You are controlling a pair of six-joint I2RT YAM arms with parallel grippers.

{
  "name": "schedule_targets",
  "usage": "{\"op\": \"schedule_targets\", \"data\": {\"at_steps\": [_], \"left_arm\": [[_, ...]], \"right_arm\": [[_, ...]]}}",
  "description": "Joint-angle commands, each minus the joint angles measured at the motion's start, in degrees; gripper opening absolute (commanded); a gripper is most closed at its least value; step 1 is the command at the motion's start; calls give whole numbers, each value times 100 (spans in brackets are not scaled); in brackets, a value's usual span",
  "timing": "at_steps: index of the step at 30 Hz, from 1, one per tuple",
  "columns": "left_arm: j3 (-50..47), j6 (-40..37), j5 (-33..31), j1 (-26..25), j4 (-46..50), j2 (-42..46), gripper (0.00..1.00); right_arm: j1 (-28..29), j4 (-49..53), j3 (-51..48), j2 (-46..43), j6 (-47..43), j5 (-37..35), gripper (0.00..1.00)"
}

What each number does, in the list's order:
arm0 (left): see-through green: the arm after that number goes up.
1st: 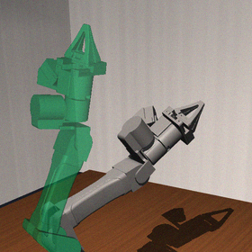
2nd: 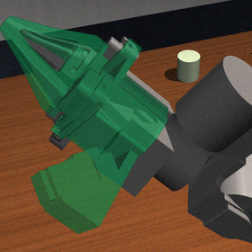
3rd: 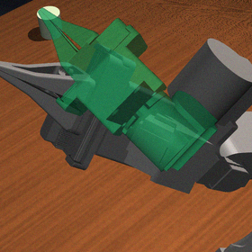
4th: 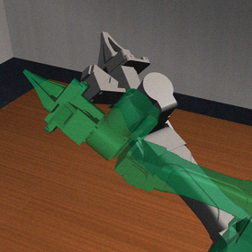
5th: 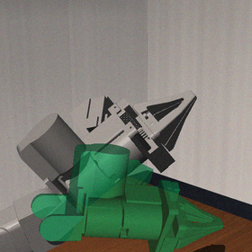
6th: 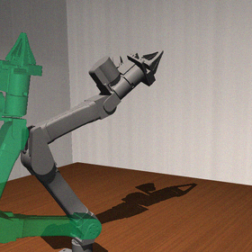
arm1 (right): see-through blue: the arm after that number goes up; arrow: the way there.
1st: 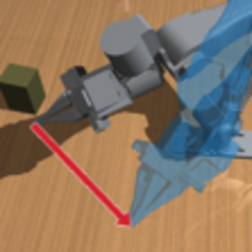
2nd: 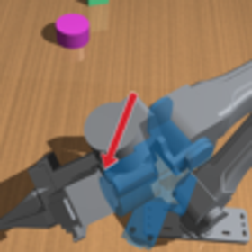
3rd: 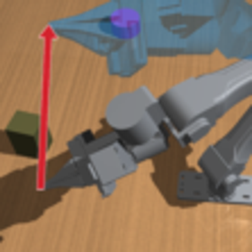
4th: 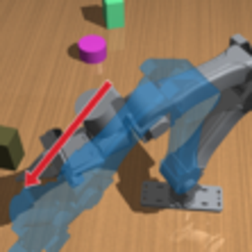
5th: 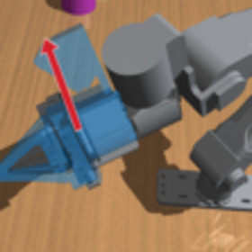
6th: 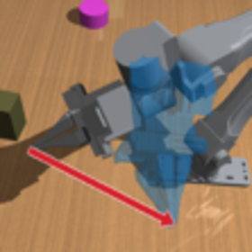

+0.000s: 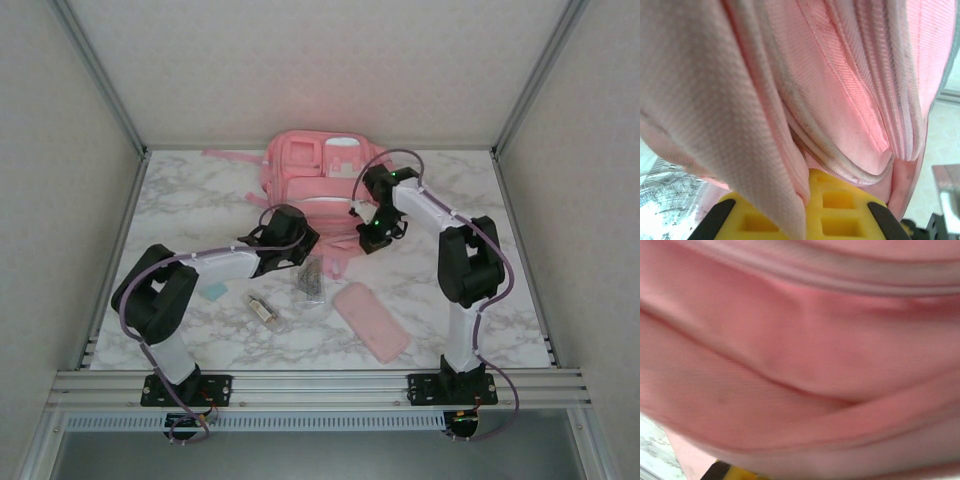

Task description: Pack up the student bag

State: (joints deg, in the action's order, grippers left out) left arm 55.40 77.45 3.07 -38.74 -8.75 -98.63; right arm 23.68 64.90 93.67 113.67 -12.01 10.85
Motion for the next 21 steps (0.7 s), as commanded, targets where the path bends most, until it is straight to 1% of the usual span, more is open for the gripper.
{"op": "schedule_targets", "data": {"at_steps": [1,6,8,11,13,14,16,19,21], "left_arm": [[-159,-494,-355,400,511,297,0],[-183,-857,-27,514,533,428,0],[-103,-1083,114,534,593,465,0],[59,-1385,232,536,771,475,0],[127,-1550,298,573,858,484,0],[158,-1645,308,601,901,493,0],[233,-1899,310,747,1057,518,0],[283,-2325,265,1067,1214,585,0],[401,-2660,218,1332,1408,558,0]], "right_arm": [[-433,1185,536,82,-138,-896,0],[-585,1180,1343,762,-621,-1437,0],[-672,1162,1811,1152,-841,-1565,0],[-764,1246,2430,1616,-1112,-1494,0],[-777,1573,2921,1892,-1217,-1527,0],[-793,1778,3129,1983,-1260,-1399,0],[-803,1945,3229,1978,-1381,-1185,0],[-812,2049,2981,1799,-1566,-891,0],[-808,2090,2747,1674,-1533,-807,0]]}}
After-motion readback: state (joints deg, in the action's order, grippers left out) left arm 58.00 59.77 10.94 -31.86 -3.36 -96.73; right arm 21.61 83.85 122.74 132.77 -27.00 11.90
